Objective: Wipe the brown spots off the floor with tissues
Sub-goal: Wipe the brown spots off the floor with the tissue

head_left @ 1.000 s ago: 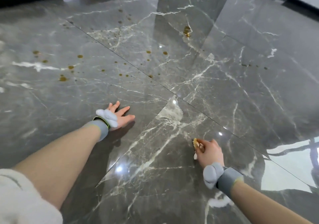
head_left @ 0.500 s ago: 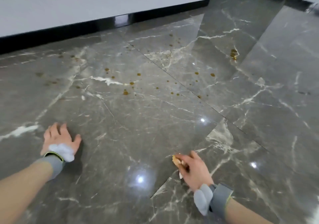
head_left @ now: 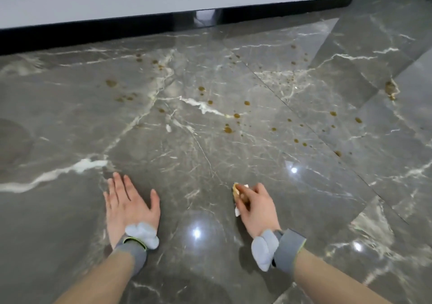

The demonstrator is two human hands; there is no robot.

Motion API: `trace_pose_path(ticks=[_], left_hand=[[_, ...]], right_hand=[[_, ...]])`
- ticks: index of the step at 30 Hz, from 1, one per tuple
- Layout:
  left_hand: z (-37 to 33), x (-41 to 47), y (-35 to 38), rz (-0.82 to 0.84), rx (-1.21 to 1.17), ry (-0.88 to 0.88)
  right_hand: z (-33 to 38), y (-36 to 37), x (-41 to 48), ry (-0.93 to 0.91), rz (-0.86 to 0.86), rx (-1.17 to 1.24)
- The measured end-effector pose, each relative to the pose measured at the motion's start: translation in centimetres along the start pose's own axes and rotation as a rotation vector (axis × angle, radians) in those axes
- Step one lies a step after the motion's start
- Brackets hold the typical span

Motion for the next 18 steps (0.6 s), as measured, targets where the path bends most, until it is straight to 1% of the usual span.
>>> trace_pose_path(ticks=[3, 5, 6, 8, 9, 12, 13, 14, 15, 16, 17, 18], left_hand=[[0.2, 0.1, 0.0, 0.004, 0.012, -0.012], [0.4, 0.4, -0.1, 0.012, -0.007, -0.022], [0.3, 0.5, -0.2, 0.023, -0.013, -0.029], [0.2, 0.2, -0.2, 0.033, -0.017, -0.035], [0.2, 0.3, -0.2, 0.040, -0.023, -0.041], [-0.1, 0.3, -0.4, 0.053, -0.033, -0.036], [-0.2, 0.0, -0.5, 0.048, -0.040, -0.028], [-0.2, 0.2, -0.5, 0.048, -0.046, -0.034], [0.1, 0.3, -0.6, 0.050, -0.053, -0.044], [0.2, 0.5, -0.6, 0.061, -0.045, -0.050], [-0.3, 0.2, -0.3, 0.100, -0.049, -0.039], [0.0, 0.3, 0.0, 0.117, -0.053, -0.055]], right_hand=[[7.0, 4.2, -1.3, -0.289, 0.159, 0.070], [8.9, 5.8, -1.6, -0.387, 0.261, 0.059], [8.9, 5.8, -1.0, -0.384, 0.289, 0.051], [6.3, 4.1, 1.2, -0.267, 0.225, 0.036], [4.3, 2.6, 2.8, -0.162, 0.151, -0.001], [-2.6, -1.8, 5.7, 0.275, -0.040, -0.085], [-3.8, -2.6, 5.5, 0.380, -0.084, -0.098], [-4.2, -2.7, 5.8, 0.444, -0.100, -0.119], [-3.7, -2.2, 6.1, 0.454, -0.090, -0.141], [-2.2, -1.3, 6.9, 0.392, -0.064, -0.163], [-0.2, -0.6, 7.2, 0.263, -0.030, -0.157], [2.7, 1.1, 8.5, 0.077, 0.034, -0.128]])
Point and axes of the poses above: each hand's wrist, its own x-axis towards the middle knuckle, its own y-axis out of the palm, z = x × y, the point moved 9 cm from there along x, towards the middle knuckle, and after that the axes turned 3 degrees about y, right-handed, at the moved point
